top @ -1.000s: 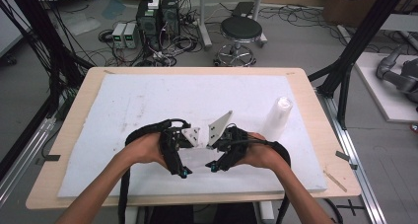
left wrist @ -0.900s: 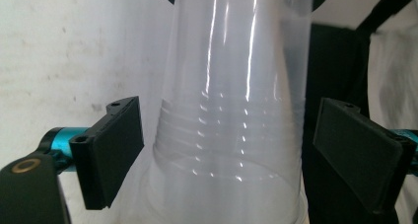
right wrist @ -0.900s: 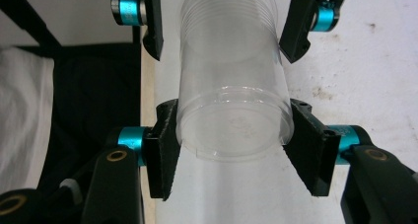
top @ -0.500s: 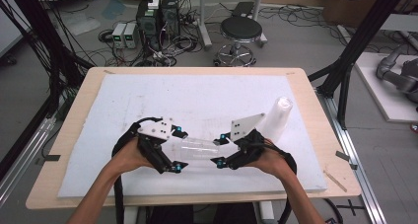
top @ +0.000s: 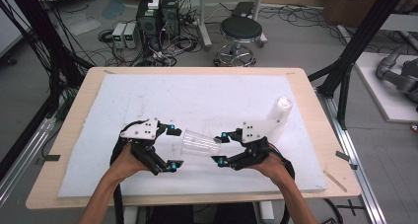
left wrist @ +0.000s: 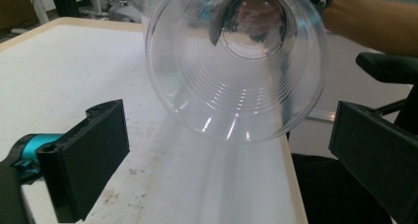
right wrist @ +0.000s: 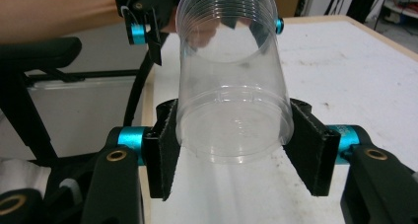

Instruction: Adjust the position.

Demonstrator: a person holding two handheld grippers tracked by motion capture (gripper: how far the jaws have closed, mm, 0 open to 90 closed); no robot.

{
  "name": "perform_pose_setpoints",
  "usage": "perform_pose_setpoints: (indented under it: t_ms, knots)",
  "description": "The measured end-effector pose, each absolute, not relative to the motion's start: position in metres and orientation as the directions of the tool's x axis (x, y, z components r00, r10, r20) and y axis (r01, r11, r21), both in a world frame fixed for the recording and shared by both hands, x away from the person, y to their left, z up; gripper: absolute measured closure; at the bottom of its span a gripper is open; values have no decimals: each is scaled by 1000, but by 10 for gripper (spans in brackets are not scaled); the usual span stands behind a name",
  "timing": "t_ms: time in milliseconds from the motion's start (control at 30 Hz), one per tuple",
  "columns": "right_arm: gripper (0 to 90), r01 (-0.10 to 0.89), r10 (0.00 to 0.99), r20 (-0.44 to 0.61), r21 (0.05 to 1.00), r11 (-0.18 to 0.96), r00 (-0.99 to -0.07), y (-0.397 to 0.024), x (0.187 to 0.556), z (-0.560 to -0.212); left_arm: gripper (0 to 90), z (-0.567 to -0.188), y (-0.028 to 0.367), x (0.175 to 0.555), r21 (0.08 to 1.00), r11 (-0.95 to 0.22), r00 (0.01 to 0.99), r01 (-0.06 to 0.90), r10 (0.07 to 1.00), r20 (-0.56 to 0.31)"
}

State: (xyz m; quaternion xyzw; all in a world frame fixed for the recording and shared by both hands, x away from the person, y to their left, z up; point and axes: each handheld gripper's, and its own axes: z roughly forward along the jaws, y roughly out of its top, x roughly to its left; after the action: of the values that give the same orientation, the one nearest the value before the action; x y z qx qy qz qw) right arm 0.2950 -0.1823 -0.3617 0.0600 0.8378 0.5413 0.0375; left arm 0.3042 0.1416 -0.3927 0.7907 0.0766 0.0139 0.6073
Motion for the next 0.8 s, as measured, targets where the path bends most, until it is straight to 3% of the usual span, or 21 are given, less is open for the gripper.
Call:
perform_pose_setpoints:
  t_ms: [800]
  knots:
    - [425, 19, 101, -12, 953, 303, -995, -183, 294, -370, 17, -407, 123, 302, 984, -88, 986, 154, 75, -147]
